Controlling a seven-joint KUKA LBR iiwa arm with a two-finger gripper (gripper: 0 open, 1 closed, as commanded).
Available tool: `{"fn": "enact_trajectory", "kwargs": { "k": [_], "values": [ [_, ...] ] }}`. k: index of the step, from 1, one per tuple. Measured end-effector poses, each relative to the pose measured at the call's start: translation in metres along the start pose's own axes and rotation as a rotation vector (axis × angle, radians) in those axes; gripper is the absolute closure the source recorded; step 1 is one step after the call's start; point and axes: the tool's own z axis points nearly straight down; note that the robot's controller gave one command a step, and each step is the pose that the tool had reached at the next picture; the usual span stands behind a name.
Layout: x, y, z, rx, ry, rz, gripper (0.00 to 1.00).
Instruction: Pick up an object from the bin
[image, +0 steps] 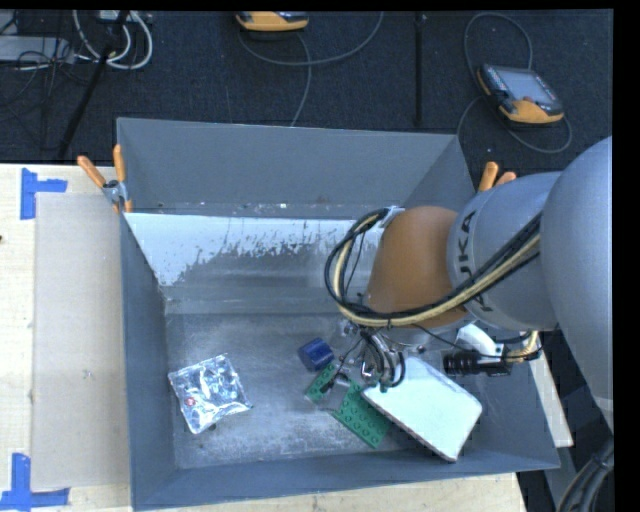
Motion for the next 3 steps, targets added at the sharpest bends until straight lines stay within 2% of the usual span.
{"fn": "enact_trajectory", "kwargs": {
  "k": [1,2,3],
  "values": [
    [0.007,-0.013,-0.002,0.001,0.001,0.286,0.0],
    [0.019,-0.023,0.032,0.003,0.002,0.403,0.0],
    [0.048,-0.029,0.031,0.003,0.002,0.467,0.0]
  ]
}}
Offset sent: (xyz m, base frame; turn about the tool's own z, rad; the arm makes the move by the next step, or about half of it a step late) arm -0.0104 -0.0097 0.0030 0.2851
